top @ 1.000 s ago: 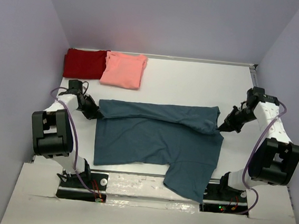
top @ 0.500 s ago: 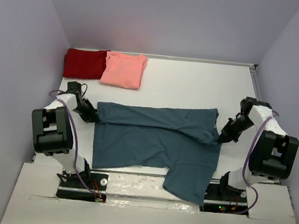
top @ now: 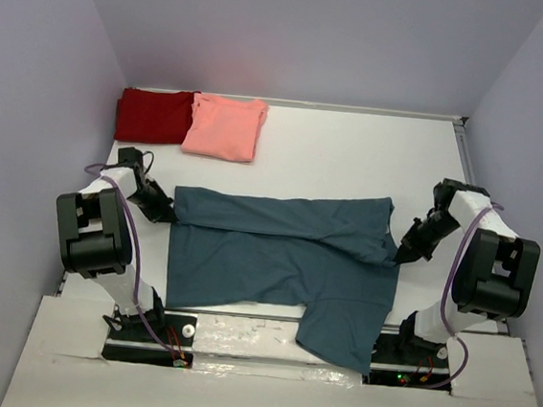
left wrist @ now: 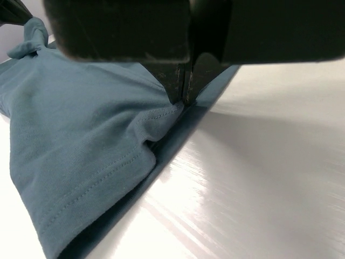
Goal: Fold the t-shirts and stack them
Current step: Fold the flattened tshirt in 1/3 of the way
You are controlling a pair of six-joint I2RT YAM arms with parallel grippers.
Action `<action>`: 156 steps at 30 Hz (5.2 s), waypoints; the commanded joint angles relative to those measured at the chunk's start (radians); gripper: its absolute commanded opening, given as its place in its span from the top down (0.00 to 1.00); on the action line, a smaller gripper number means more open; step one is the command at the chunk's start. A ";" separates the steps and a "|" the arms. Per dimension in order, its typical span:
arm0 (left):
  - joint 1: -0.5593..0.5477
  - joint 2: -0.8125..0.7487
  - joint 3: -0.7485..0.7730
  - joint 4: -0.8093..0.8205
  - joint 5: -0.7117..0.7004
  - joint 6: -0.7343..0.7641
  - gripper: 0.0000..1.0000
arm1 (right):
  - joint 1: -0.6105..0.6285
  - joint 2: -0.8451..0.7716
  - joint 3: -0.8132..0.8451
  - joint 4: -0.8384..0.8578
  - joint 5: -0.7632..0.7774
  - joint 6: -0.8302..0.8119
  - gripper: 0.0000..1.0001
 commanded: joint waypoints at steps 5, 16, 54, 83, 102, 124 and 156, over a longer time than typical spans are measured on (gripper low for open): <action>0.029 0.020 0.037 -0.027 -0.010 0.041 1.00 | -0.007 0.050 0.006 -0.005 0.061 0.002 0.48; 0.029 -0.024 0.046 0.010 0.088 0.061 0.48 | -0.007 0.059 0.166 0.021 0.025 0.009 0.38; 0.036 -0.101 0.219 0.087 0.209 0.070 0.43 | -0.007 0.281 0.189 0.677 -0.381 0.101 0.53; -0.195 0.241 0.135 0.279 0.630 -0.001 0.87 | -0.007 0.364 0.181 0.688 -0.371 0.117 1.00; -0.197 0.325 0.228 0.090 0.329 0.077 1.00 | -0.007 0.428 0.267 0.601 -0.195 0.101 1.00; -0.234 0.612 0.708 0.024 0.246 0.107 1.00 | 0.002 0.697 0.675 0.584 -0.147 0.138 1.00; -0.286 0.347 0.664 0.073 0.464 0.067 1.00 | 0.110 0.550 0.762 0.412 -0.573 0.020 0.33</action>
